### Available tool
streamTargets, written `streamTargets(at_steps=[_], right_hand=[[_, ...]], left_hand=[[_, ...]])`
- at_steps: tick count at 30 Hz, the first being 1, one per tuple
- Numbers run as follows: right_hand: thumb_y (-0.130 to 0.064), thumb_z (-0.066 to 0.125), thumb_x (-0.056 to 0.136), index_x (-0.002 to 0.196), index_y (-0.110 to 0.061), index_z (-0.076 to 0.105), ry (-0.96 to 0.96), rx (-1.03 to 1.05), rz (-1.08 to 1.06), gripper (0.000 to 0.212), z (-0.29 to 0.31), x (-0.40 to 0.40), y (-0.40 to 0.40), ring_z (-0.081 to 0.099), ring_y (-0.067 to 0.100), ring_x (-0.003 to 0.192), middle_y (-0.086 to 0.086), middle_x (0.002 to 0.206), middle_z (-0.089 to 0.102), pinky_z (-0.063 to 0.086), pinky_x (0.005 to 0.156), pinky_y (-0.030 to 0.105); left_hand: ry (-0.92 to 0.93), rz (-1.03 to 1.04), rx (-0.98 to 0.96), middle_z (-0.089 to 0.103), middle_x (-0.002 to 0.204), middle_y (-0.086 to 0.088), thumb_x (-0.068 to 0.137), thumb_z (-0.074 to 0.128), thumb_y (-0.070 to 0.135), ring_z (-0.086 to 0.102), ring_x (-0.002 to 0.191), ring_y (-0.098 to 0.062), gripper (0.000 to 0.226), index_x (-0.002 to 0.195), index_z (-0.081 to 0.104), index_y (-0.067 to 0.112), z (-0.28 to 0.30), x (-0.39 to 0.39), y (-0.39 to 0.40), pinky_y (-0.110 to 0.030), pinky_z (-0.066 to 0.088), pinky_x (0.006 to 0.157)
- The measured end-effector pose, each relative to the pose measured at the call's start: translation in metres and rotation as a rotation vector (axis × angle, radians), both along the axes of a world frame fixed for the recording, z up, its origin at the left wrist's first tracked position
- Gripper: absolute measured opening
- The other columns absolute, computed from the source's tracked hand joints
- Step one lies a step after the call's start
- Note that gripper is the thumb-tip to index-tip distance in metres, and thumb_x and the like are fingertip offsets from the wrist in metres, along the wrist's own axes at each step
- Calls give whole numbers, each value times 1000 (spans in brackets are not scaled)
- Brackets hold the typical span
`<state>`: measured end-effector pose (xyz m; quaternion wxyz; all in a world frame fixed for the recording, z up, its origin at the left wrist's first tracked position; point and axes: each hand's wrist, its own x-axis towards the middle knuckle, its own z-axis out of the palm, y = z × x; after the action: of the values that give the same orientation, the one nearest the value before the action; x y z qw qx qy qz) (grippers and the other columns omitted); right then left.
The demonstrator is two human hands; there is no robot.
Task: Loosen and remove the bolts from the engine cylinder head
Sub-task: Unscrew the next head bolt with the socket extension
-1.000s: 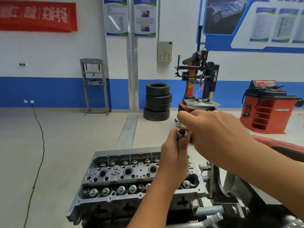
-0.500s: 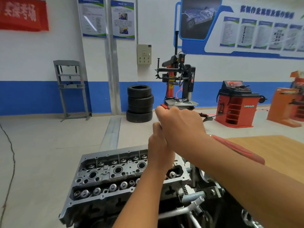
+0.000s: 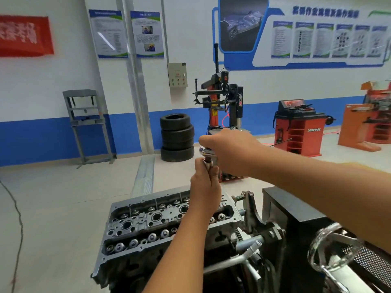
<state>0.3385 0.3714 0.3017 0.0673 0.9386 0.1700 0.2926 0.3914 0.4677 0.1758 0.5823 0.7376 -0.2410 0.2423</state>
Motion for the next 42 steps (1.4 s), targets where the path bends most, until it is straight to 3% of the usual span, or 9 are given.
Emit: streamTargets(at_steps=[4, 10, 17, 19, 24, 29, 35, 38, 42], right_hand=[[-6, 65, 90, 95, -27, 37, 1, -67, 162, 35, -1, 2, -18, 49, 28, 62, -4, 70, 42, 25, 49, 29], [10, 62, 79, 92, -7, 60, -96, -45, 434, 21, -9, 13, -29, 52, 33, 59, 4, 72, 52, 49, 49, 49], [20, 67, 81, 102, 8, 68, -224, -136, 582, 24, -15, 31, -37, 70, 42, 80, 23, 103, 73, 60, 61, 51], [21, 68, 81, 102, 8, 69, -220, -166, 617, 24, -14, 34, -36, 70, 43, 83, 23, 109, 73, 61, 67, 52], [24, 70, 78, 107, 8, 70, -223, -159, 651, 33, -16, 37, -38, 70, 42, 83, 23, 113, 74, 61, 67, 52], [9, 67, 75, 83, -11, 52, -163, -21, 575, 27, -31, 20, -25, 50, 30, 60, 4, 74, 56, 47, 47, 43], [-77, 31, 87, 90, -29, 47, 56, 389, 117, 51, -35, 9, 0, 54, 14, 71, -8, 74, 55, 36, 55, 36], [-83, 16, 92, 76, -27, 44, -7, 364, -134, 65, -41, 21, 15, 53, 18, 65, -3, 72, 55, 31, 53, 33], [-81, 20, 92, 63, -23, 44, -177, 267, -184, 69, -43, 35, 17, 48, 21, 55, -2, 60, 50, 26, 50, 29]], left_hand=[[-50, -60, 12, 48, 68, 13, 111, 43, 20, 46, 54, -2, 6, 106, 43, 17, -4, -1, 4, -20, 32, 49], [-44, -93, -7, 54, 67, 30, 111, 45, 30, 49, 55, 1, 16, 102, 39, 19, -1, -5, 10, -14, 36, 51], [-8, -120, -59, 54, 66, 28, 109, 51, 35, 47, 57, 0, 20, 110, 46, 15, 1, -4, 9, -14, 36, 53], [57, -148, -99, 49, 64, 26, 105, 58, 26, 44, 58, -1, 9, 101, 51, 23, 3, -3, 8, -14, 38, 55], [175, -124, -133, 39, 56, 17, 91, 63, 5, 36, 53, -4, 38, 70, 42, 29, 12, -8, 7, -14, 38, 50], [161, -114, -187, 47, 59, 1, 88, 58, -3, 38, 56, -10, 20, 71, 52, 6, 12, -7, 6, -26, 37, 52], [117, -252, -278, 59, 72, -17, 80, 62, 33, 55, 72, -25, 17, 78, 65, 16, 16, -1, -2, -41, 48, 63], [117, -266, -138, 71, 75, 3, 97, 61, 29, 66, 69, -11, 10, 94, 70, 30, 17, 8, 5, -30, 57, 58], [272, -294, -29, 51, 62, 4, 98, 56, 29, 41, 53, -13, 9, 96, 63, 23, 22, 21, 13, -30, 37, 46]])
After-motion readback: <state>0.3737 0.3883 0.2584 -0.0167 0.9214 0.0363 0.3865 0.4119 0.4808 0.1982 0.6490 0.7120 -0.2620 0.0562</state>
